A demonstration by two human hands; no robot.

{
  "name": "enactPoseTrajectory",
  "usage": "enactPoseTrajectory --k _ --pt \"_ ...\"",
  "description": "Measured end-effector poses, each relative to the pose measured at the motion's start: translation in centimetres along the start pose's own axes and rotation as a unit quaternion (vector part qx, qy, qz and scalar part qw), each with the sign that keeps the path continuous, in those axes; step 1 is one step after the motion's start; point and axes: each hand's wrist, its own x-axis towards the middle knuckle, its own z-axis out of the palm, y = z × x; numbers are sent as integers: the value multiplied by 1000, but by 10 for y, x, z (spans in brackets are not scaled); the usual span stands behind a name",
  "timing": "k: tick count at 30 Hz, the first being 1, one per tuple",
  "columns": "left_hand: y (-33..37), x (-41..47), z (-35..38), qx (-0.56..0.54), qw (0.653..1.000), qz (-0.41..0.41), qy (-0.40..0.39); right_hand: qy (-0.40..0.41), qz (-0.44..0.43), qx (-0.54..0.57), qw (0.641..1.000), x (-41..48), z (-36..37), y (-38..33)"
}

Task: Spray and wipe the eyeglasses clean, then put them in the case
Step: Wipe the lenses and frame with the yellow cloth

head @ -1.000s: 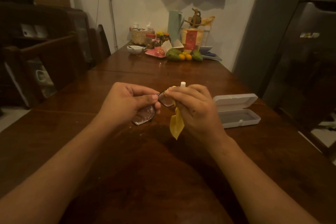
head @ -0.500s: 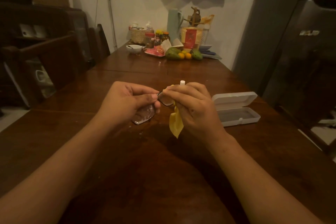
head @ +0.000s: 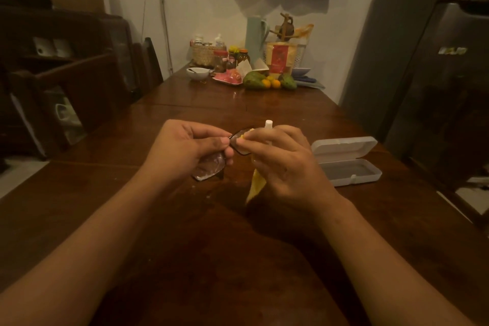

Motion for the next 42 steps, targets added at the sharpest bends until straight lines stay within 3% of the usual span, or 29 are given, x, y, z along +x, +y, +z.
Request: enactPoseTrajectory --k 7,13,30,38,42 --pt "3 0 -2 -18 1000 0 2 65 -16 -25 997 -1 -7 11" --pt "3 0 -3 -9 1000 -3 7 43 -48 -29 998 0 -3 5" --pt "1 -2 1 -11 1000 0 -8 99 58 1 993 2 0 4" --pt "0 0 1 -16 1000 -20 8 74 -46 23 996 1 8 0" --pt "-1 -1 2 -32 999 -15 10 82 -39 4 996 -2 -1 12"
